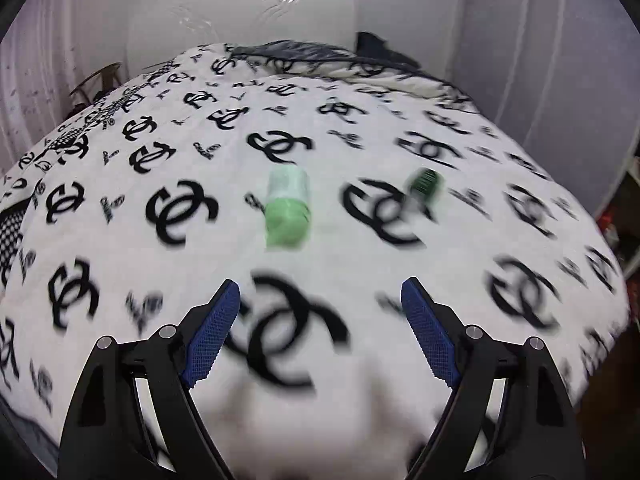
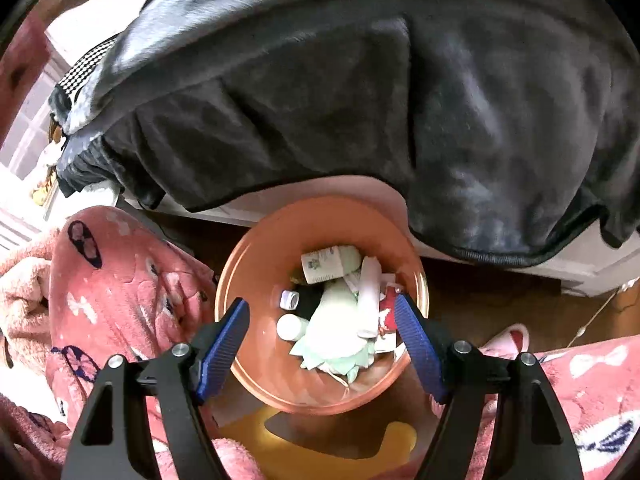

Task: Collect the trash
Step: 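Grasp the green-capped lotion bottle with the left tool while the right tool grasps the green spray bottle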

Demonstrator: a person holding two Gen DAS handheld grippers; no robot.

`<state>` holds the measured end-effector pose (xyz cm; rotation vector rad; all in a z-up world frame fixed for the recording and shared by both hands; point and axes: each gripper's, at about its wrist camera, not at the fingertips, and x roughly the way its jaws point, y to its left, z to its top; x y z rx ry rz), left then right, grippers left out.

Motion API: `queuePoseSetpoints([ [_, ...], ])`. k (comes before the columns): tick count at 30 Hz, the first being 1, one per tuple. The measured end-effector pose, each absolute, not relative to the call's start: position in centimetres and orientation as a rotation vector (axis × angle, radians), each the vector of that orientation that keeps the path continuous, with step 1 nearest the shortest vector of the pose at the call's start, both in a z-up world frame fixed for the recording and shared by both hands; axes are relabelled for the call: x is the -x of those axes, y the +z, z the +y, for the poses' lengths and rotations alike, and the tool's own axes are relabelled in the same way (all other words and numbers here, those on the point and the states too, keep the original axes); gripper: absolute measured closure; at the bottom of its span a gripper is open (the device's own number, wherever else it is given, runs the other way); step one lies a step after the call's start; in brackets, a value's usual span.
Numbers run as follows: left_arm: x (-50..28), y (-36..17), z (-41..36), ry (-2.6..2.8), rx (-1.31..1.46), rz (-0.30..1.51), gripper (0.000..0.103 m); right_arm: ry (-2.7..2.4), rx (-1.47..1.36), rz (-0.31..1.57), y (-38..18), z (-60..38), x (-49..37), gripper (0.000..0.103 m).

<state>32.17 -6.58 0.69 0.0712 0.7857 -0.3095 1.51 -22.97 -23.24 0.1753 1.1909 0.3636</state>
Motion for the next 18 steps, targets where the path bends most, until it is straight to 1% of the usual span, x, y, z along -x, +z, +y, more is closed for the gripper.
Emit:
queuePoseSetpoints([
  [4, -39.4, -1.5, -7.8, -0.248, -0.058, 0.845, 0.022, 0.355, -0.22, 1.216, -24.3, -23.9, -2.0, 0.03],
  [7, -44.5, -3.4, -7.8, -0.209, 0.015, 0.921, 0.022, 0.343, -0.272, 1.248, -25.3, -24.9, -2.4, 0.03],
  [8, -45.6, -4.0, -7.8, -0.184, 0.021, 0.933, 0.024, 0.335, -0.295, 1.257, -25.6, -25.3, -2.6, 0.03],
  [9, -46.6, -4.6, -7.8, -0.155, 0.024, 0.94, 0.034, 0.331, -0.306, 1.258, -25.7, -25.4, -2.8, 0.029],
  [10, -47.0, -5.1, -7.7, -0.153, 0.032, 0.952, 0.042, 0.333, -0.313, 1.257, -25.7, -25.5, -2.9, 0.029],
  [11, -47.6, -5.8, -7.7, -0.161, 0.042, 0.974, 0.052, 0.336, -0.315, 1.258, -25.7, -25.5, -3.0, 0.029],
  [12, -47.9, -6.5, -7.7, -0.171, 0.054, 0.995, 0.055, 0.341, -0.313, 1.262, -25.8, -25.4, -3.1, 0.029],
  [18, -47.0, -5.9, -7.7, -0.181, 0.05, 0.98, 0.055, 0.377, -0.316, 1.287, -26.6, -24.8, -3.4, 0.029],
])
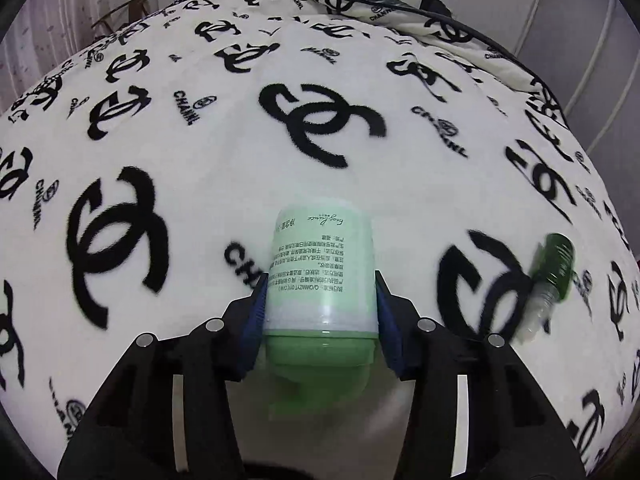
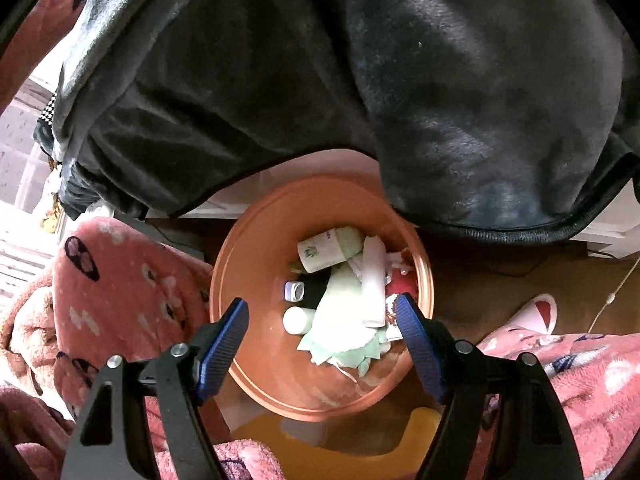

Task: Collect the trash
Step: 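Grasp the green-capped lotion bottle with the left tool while the right tool grasps the green spray bottle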

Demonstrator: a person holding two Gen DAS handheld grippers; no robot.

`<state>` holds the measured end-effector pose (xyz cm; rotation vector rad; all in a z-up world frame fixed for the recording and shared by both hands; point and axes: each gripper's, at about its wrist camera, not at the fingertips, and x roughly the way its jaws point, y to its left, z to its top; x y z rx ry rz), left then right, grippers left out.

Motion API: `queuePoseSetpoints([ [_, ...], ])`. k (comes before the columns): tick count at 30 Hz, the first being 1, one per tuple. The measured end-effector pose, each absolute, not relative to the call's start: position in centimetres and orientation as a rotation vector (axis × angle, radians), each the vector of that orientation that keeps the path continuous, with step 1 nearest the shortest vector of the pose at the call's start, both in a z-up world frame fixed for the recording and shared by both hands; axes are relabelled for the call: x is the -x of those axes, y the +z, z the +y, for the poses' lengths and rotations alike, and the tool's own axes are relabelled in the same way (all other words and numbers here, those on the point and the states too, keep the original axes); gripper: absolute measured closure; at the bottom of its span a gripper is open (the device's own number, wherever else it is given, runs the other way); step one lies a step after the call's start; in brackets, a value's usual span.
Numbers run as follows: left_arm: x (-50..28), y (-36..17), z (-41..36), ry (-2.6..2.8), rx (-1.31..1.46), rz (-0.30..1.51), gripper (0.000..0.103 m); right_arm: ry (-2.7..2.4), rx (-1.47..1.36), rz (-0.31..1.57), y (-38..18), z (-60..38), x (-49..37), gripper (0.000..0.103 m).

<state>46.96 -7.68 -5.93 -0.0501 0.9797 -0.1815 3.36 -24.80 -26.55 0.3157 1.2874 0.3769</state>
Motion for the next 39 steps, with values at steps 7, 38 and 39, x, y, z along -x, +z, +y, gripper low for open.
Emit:
queuePoseSetpoints([
  [7, -40.6, -1.4, -6.1, -0.254, 0.029, 0.901, 0.055, 0.381, -0.29, 1.236, -25.5, -24.6, -2.5, 0.029],
  [38, -12.6, -4.7, 4.5, -0.355, 0.068, 0.803, 0.055, 0.12, -0.489, 0.851, -2.3, -29.5, -40.7, 0.032],
  [39, -12.6, -4.8, 4.5, -0.353, 0.064, 0.801, 0.055, 0.108, -0.507, 0.863, -3.1, -29.7, -41.5, 0.033],
])
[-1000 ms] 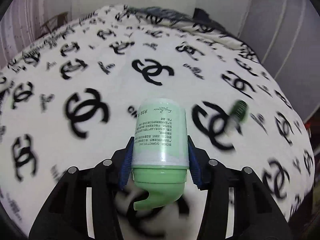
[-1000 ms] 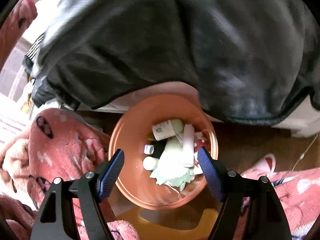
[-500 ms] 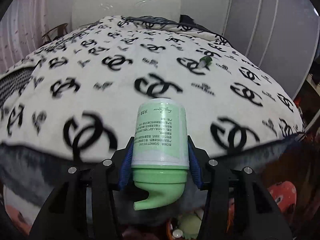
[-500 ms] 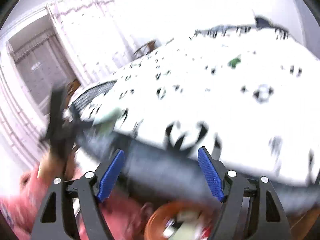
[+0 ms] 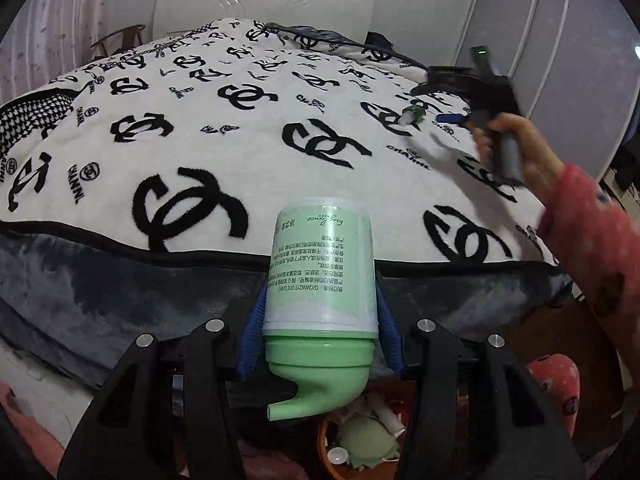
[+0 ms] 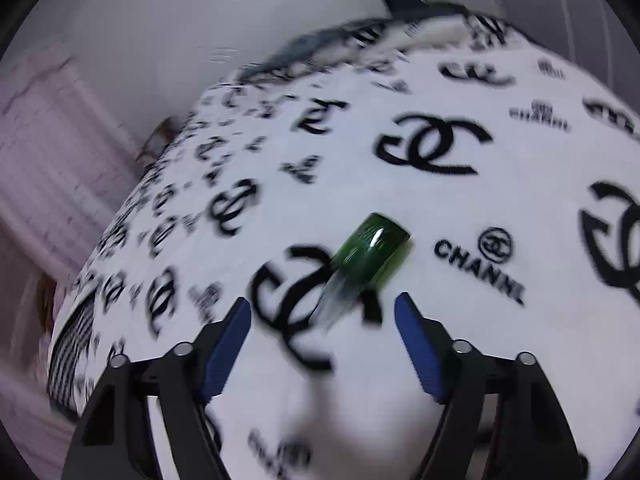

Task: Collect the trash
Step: 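Grasp the green-capped lotion bottle with the left tool while the right tool grasps the green spray bottle, then carry both bottles over the bin and open both tools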

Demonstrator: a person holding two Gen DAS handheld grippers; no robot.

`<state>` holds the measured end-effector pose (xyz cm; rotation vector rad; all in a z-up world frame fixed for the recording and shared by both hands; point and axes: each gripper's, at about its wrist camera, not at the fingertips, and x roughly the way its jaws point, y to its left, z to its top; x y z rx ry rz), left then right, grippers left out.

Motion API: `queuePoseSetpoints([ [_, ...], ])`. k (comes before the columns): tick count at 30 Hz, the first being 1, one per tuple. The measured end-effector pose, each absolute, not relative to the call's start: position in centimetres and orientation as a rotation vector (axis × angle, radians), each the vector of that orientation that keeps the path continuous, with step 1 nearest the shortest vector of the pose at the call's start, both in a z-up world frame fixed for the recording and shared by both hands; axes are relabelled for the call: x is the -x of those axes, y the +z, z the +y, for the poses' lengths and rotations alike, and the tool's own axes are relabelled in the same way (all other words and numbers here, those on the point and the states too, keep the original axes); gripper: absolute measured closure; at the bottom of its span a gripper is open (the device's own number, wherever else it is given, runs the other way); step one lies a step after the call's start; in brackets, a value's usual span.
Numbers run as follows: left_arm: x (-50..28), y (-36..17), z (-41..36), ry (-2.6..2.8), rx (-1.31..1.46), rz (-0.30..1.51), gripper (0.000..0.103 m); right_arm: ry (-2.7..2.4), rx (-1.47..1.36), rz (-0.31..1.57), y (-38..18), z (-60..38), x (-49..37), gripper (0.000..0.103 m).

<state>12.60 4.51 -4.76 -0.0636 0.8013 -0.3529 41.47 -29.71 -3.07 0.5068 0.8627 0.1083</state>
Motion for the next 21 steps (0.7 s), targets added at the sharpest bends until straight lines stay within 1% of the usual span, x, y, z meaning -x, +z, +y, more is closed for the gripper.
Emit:
queuePoseSetpoints([
  [1, -12.8, -4.9, 4.6, -0.351, 0.066, 0.803, 0.055, 0.082, -0.525, 0.885, -3.9, -29.8, -42.6, 0.034],
  [2, -13.0, -5.1, 4.8, -0.356, 0.076, 0.809, 0.055, 0.054, -0.538, 0.91, -4.7, -29.9, -43.7, 0.04],
  [4, -13.4, -5.5, 5.1, -0.36, 0.09, 0.821, 0.055, 0.022, -0.549, 0.933, -5.6, -29.7, -44.6, 0.049],
  [6, -13.7, -5.9, 5.2, -0.352, 0.091, 0.826, 0.055, -0.055, -0.533, 0.932, -6.1, -29.4, -45.2, 0.061],
  [7, -13.8, -6.0, 5.2, -0.356, 0.098, 0.829, 0.055, -0.077, -0.527, 0.932, -6.3, -29.4, -45.3, 0.065],
  [12, -13.8, -6.4, 4.8, -0.377, 0.117, 0.833, 0.055, -0.109, -0.426, 0.919, -6.1, -28.2, -44.9, 0.066],
  [21, -11.6, -5.2, 3.3, -0.395, 0.095, 0.808, 0.055, -0.076, -0.275, 0.84, -2.0, -27.4, -39.7, 0.066],
])
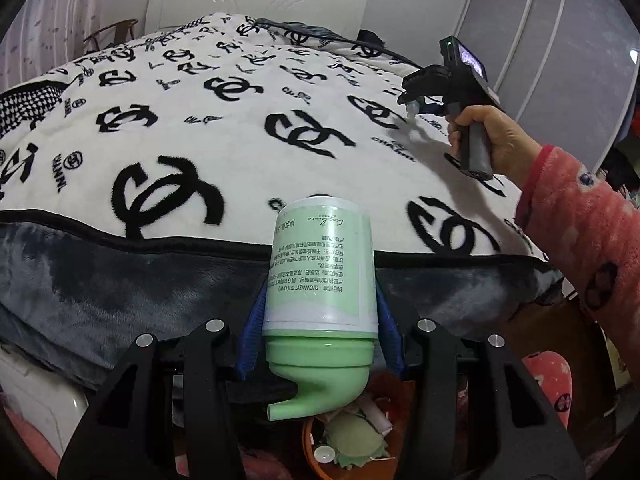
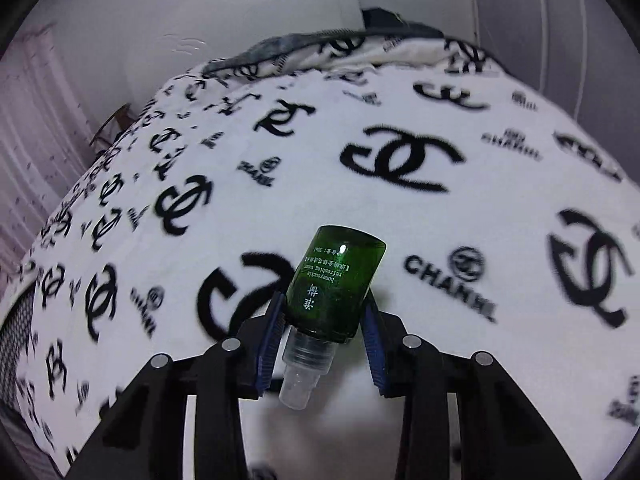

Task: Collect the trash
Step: 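Carry both bottles over the bin and open both tools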

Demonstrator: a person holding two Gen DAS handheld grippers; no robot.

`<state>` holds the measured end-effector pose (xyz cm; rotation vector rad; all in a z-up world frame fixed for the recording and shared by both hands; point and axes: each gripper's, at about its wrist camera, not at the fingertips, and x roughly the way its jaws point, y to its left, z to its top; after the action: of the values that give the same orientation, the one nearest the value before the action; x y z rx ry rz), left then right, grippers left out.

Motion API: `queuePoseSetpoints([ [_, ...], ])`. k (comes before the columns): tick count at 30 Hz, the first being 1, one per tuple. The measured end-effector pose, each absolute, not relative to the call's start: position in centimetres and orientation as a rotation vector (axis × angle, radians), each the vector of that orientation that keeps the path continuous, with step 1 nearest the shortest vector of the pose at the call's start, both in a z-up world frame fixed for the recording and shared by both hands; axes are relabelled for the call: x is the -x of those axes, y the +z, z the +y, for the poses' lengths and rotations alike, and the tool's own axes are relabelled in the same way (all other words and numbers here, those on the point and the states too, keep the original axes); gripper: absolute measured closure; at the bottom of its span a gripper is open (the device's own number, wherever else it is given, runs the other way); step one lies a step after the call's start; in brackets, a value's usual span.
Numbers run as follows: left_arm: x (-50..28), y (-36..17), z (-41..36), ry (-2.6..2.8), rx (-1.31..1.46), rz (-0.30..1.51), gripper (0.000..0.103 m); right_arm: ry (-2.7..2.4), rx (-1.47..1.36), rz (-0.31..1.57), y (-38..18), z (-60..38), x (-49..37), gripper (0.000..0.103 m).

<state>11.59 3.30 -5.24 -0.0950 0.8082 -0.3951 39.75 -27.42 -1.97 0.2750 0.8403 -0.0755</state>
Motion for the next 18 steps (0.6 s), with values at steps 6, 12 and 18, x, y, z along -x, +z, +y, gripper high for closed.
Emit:
queuePoseSetpoints([
  [6, -8.3, -4.5, 1.8, -0.422, 0.093, 0.795, 0.055, -0.012, -0.157, 0.769, 1.3, -26.7, -32.4, 0.066],
  [12, -4.9, -6.1, -0.1, -0.433, 0.066, 0.833, 0.055, 0.098, -0.077, 0.745, 1.9, -25.7, -21.7, 0.066],
  [18, -2.4, -9.2, -1.3, -0.424, 0.051, 0.914, 0.055, 0.243, -0.024, 0.747, -0.1, -25.1, -10.0, 0.066],
])
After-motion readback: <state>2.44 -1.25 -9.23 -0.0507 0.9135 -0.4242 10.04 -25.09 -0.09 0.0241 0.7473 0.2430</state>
